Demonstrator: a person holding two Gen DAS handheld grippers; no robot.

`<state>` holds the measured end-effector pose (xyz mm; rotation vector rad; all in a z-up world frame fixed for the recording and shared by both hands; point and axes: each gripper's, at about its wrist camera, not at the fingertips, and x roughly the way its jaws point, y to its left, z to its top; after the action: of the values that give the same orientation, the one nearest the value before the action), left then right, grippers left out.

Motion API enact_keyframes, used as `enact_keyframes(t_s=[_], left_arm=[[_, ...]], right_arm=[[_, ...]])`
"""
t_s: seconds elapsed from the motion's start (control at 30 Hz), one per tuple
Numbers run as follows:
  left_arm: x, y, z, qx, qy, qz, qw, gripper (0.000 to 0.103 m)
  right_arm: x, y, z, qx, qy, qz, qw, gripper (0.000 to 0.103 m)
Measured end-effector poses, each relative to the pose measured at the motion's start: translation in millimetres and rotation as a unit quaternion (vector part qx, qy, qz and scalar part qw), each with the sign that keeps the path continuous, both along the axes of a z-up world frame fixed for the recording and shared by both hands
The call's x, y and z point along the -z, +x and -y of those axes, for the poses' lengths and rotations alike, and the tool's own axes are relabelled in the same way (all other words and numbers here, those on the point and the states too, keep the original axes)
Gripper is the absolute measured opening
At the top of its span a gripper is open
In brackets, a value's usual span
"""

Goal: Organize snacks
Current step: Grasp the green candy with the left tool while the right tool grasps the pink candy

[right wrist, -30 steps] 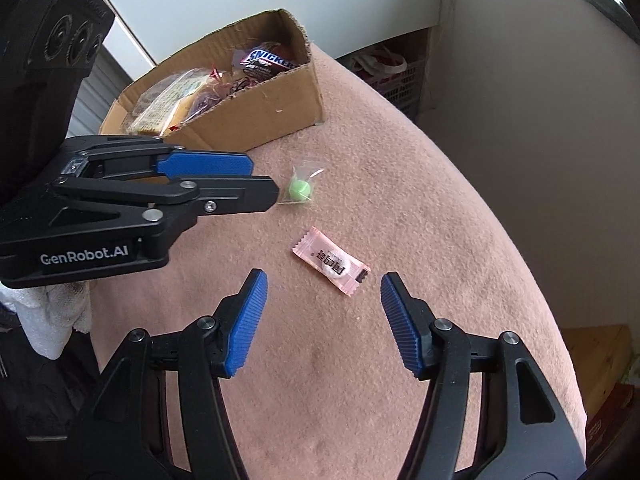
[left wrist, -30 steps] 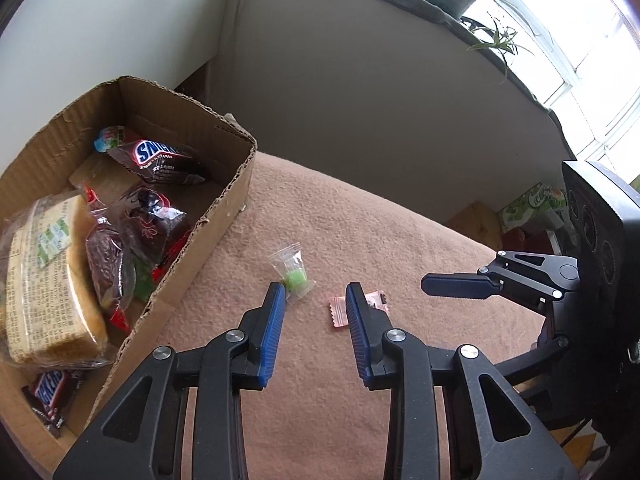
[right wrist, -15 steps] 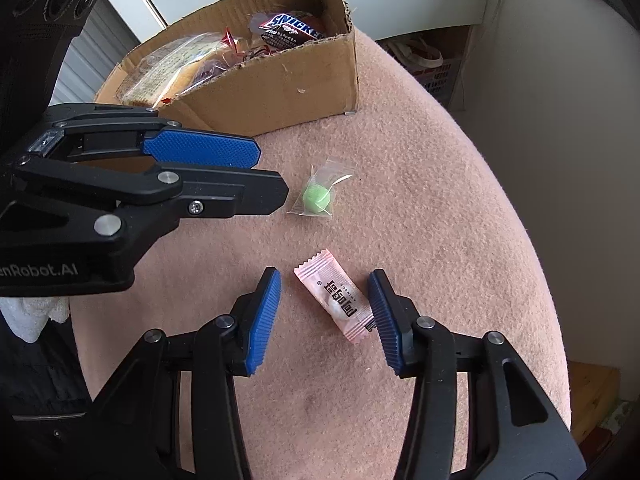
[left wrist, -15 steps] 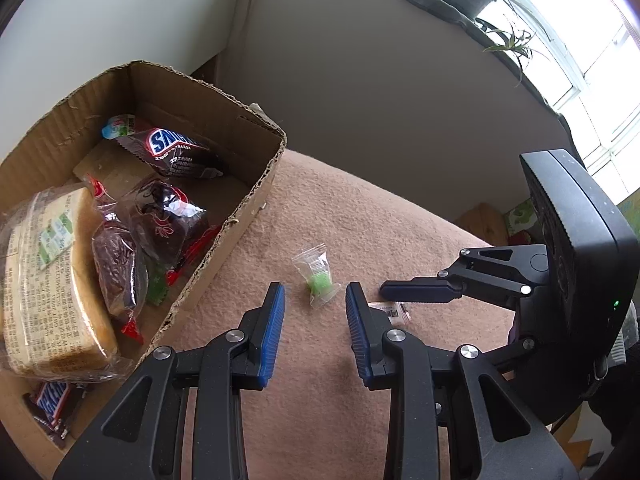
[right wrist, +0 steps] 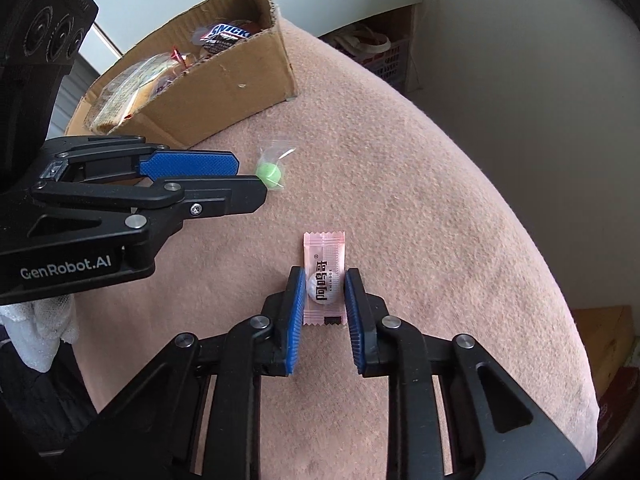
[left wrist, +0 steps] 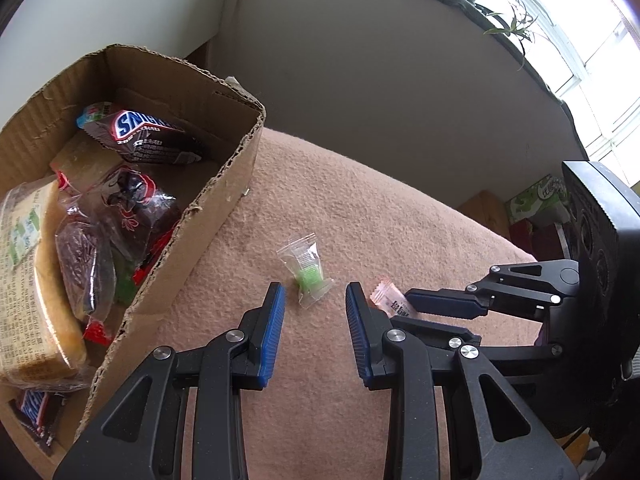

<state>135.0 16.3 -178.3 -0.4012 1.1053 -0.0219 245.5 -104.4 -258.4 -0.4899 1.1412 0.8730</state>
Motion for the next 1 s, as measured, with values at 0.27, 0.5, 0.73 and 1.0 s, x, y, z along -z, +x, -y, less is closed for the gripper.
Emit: enact_keyframes(t_s=[0.27,0.5,0.73,1.0], left_arm=[[7.4,20.7,12.5,0.003,0.039,-0.008,0.9992,0.030],[7.6,26.5,26.1,0.017,0.077,-0.001,0.9969,0.021],[11.7,15.6,32.1,0.036,0.085,0.003,0.9957,0.020],[13.1,-4.4,35.1,0.045,0.071,-0.004,0.9964,0.019]], right_arm=[[2.3,4.2,4.2,0.043,0.007,0.000,0.999,0.021],[5.1,-1.6,-5.2,0.072,0.010,0.001,0.997,0.021],[6.5,-6.8,-0.9,0.102,0.014,0.002,0.995,0.021],[7.2,-20.3,1.7,0.122,0.007,0.003,0.993,0.021]])
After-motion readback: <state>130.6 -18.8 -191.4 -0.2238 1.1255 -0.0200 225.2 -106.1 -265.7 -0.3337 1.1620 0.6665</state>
